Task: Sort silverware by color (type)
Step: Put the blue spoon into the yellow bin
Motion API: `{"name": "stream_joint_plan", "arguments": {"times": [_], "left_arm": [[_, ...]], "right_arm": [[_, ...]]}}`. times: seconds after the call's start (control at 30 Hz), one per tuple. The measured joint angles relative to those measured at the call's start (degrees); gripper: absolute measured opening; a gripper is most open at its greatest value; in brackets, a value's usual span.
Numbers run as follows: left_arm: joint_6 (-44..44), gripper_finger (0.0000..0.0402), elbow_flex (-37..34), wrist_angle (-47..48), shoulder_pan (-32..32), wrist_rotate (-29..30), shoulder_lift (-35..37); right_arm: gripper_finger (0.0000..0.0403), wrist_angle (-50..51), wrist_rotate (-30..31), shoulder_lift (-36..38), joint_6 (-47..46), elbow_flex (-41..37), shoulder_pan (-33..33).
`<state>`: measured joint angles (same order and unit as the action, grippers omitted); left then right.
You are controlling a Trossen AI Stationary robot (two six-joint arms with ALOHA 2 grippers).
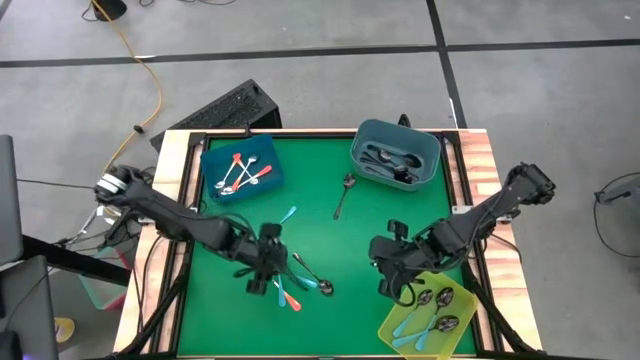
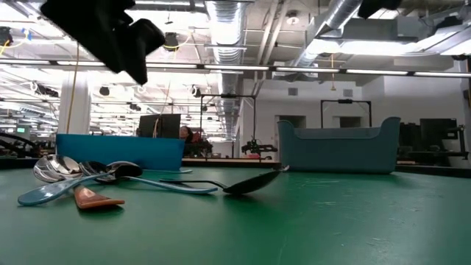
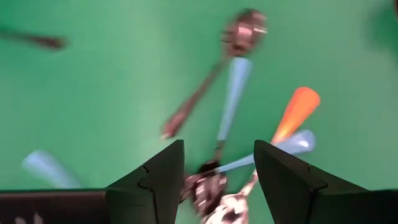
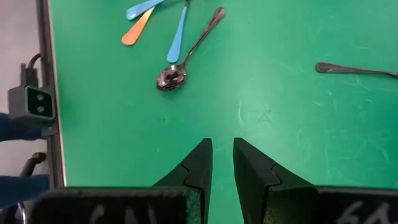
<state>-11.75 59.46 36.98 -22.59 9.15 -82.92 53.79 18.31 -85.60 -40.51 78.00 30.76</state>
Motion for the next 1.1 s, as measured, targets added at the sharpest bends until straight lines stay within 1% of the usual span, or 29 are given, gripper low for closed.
{"name": "stream_joint_plan", "arguments": {"times": [0.13, 0.27, 0.37, 0.43, 0.53, 0.63, 0.77, 0.93, 1.0, 1.1], "left_arm": [[6.0, 0.0179, 0.0, -4.8, -1.7, -2.1, -4.1], [11.6, 0.0179, 0.0, -10.3, -0.8, -6.1, -5.1], [17.2, 0.0179, 0.0, -9.6, 0.2, -11.2, -5.4], [22.4, 0.0179, 0.0, -8.1, 0.3, -12.8, -5.4], [30.3, 0.0179, 0.0, -5.5, 0.3, -12.8, -5.3], [35.3, 0.0179, 0.0, -4.7, 0.3, -12.8, -5.8], [37.5, 0.0179, 0.0, -4.7, 0.3, -12.4, -8.3], [38.6, 0.0179, 0.0, -4.7, 0.3, -12.3, -13.0], [39.0, 0.0179, 0.0, -4.5, 0.3, -11.3, -14.4], [40.6, 0.0177, 0.0, -5.0, 0.3, -11.9, -16.6]], "right_arm": [[0.0079, -0.2, 0.0, 0.0, 0.0, 0.0, 1.3], [0.0079, -0.2, 0.1, 0.0, -0.9, 0.0, 2.4], [0.0079, -0.2, 0.1, 0.0, -1.9, 0.0, 3.1], [0.0079, -0.2, 0.1, 0.0, -2.5, 0.0, 3.6], [0.0079, -0.2, 0.8, 0.0, -2.6, 0.0, 4.1], [0.0079, -0.2, 2.7, 0.0, -2.6, 0.0, 4.5], [0.0079, -0.2, 4.2, 0.0, -2.6, 0.0, 4.5], [0.0079, -0.2, 4.3, 0.0, -3.5, 0.0, 4.5], [0.0079, -0.2, 4.3, 0.0, -4.0, 0.0, 4.5], [0.0079, -0.1, 4.3, 0.0, -4.1, 0.0, 4.5]]}}
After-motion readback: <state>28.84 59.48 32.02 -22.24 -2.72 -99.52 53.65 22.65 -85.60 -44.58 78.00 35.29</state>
